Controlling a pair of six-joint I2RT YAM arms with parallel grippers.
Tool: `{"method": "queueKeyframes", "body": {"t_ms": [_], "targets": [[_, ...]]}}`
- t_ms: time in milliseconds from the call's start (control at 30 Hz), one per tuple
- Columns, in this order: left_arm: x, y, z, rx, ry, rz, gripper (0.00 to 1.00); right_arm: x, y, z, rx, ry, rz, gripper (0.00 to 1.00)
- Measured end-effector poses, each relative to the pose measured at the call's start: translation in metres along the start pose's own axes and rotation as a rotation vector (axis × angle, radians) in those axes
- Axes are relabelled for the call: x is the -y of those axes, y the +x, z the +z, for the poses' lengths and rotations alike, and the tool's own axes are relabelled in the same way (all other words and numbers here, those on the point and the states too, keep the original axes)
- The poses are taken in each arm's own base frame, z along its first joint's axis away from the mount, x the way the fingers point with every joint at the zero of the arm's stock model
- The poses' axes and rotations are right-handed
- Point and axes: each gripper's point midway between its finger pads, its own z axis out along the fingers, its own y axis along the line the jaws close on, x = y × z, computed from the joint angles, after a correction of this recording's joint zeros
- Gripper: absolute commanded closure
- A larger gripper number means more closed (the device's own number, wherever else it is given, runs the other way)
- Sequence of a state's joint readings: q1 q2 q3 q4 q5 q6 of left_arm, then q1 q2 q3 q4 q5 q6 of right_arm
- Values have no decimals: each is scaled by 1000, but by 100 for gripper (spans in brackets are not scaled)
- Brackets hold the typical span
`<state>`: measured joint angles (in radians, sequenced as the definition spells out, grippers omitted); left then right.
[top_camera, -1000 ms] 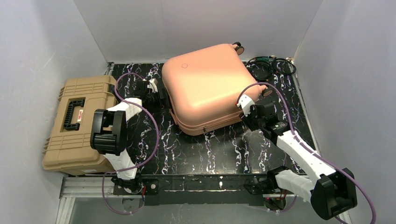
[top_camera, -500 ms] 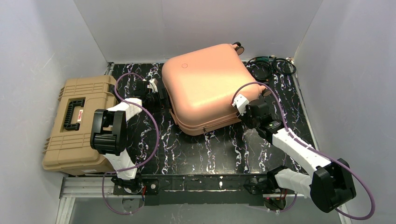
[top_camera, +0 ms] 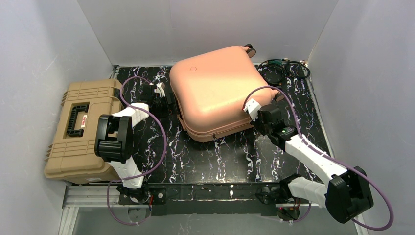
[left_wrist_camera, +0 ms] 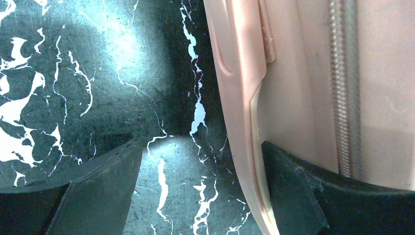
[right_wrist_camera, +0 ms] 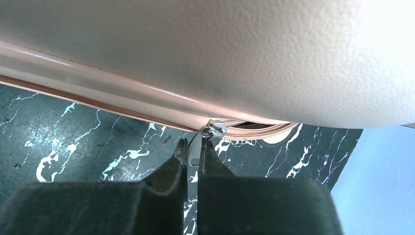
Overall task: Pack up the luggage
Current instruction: Zip the luggage at the center of the board.
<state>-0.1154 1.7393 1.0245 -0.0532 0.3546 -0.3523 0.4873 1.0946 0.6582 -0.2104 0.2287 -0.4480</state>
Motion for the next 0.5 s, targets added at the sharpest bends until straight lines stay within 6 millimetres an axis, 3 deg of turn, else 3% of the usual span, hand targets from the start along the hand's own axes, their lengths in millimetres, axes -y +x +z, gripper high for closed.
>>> {"method": "queueKeyframes", "body": {"t_ms": [133,367,500], "targets": [[0,0,0,0,0,1,10,1,1,-1,-2,-1,13,86],[0,0,0,0,0,1,10,1,0,-2,23,-65,98,86],[1,1,0,-2,4,2,10,4,-1,-2,49,-112,172,81]]}}
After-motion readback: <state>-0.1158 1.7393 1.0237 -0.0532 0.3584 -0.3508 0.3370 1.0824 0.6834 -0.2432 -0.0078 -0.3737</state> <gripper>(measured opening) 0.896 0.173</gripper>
